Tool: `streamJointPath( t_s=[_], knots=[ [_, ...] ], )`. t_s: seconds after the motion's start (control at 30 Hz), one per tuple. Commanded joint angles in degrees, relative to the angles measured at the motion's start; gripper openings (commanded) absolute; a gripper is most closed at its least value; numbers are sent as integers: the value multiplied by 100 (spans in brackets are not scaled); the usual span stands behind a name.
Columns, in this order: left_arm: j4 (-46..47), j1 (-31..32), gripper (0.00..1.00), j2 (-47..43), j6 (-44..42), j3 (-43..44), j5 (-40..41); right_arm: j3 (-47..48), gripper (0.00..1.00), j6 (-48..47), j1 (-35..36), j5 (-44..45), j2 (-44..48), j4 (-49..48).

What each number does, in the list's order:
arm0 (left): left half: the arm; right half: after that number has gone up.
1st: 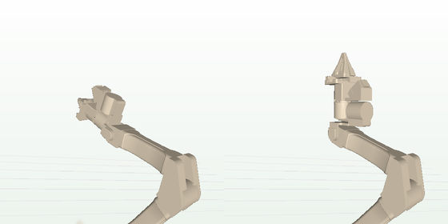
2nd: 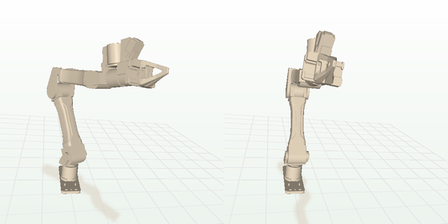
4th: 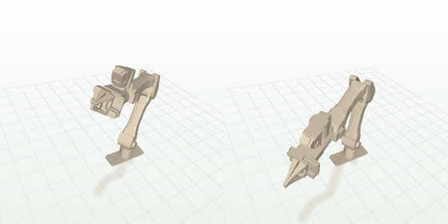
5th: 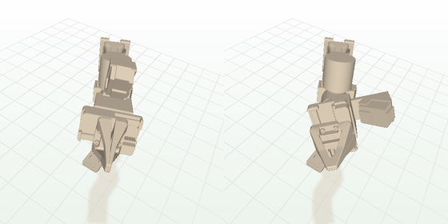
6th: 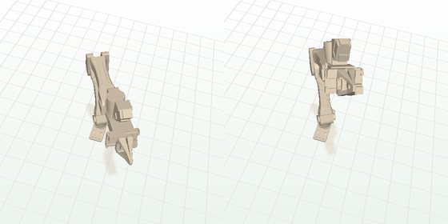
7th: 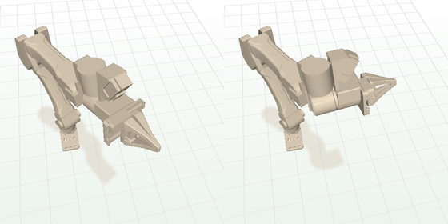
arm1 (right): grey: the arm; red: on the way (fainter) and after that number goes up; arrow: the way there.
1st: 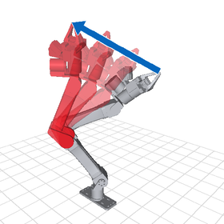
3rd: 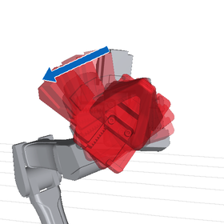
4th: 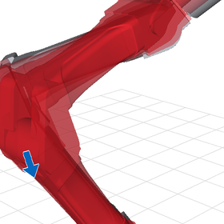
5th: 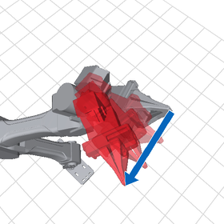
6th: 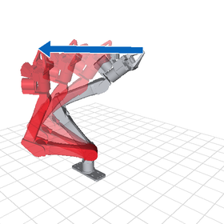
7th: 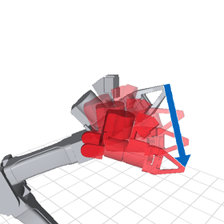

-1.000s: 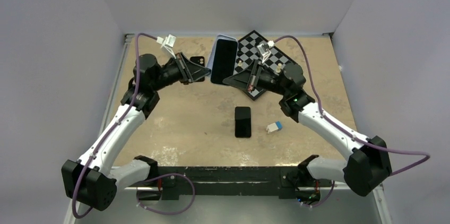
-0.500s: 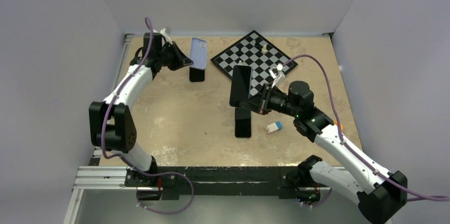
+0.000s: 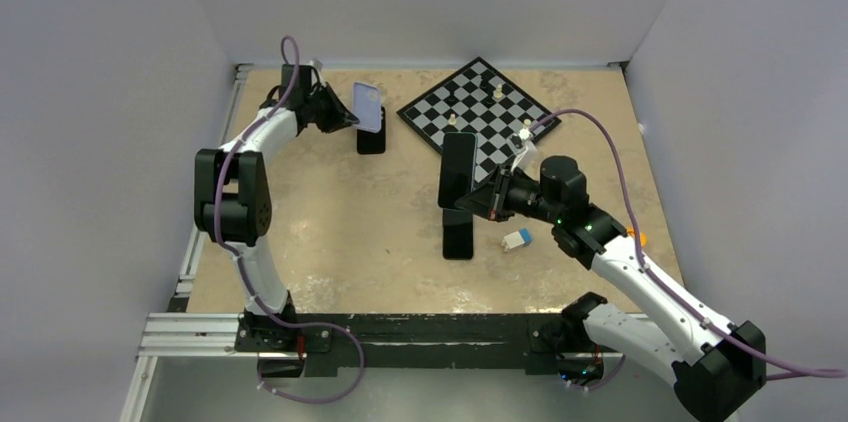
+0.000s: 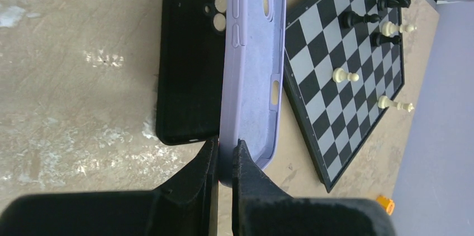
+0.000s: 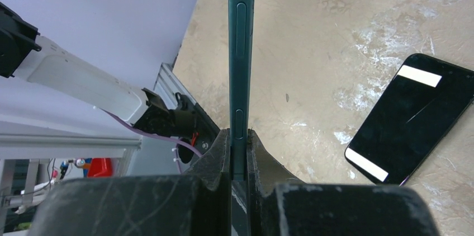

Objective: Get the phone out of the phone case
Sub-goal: Place the phone case at the center of the board.

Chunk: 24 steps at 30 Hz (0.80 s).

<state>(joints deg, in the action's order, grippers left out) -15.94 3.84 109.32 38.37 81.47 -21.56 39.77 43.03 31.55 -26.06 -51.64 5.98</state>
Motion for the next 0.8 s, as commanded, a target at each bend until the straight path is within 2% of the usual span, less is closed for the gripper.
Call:
streamJointPath(
  t_s=[0.0, 0.2, 0.53, 0.6, 0.77],
  knots=[
    [518, 3, 0, 44, 81, -15, 357, -67, 0, -80, -44, 33, 102, -447],
    [650, 18, 3, 467, 223, 53, 88, -177, 0, 20, -46, -54, 37, -571],
    [503, 54, 13, 782, 123, 65, 156, -345, 0, 99, -61, -51, 23, -758],
    [538, 52, 18, 825, 104, 67, 100, -413, 0, 109, -54, -50, 7, -802],
    [269, 56, 39, 732, -98, 79, 208, -560, 0, -41, -51, 229, -123, -719]
  ],
)
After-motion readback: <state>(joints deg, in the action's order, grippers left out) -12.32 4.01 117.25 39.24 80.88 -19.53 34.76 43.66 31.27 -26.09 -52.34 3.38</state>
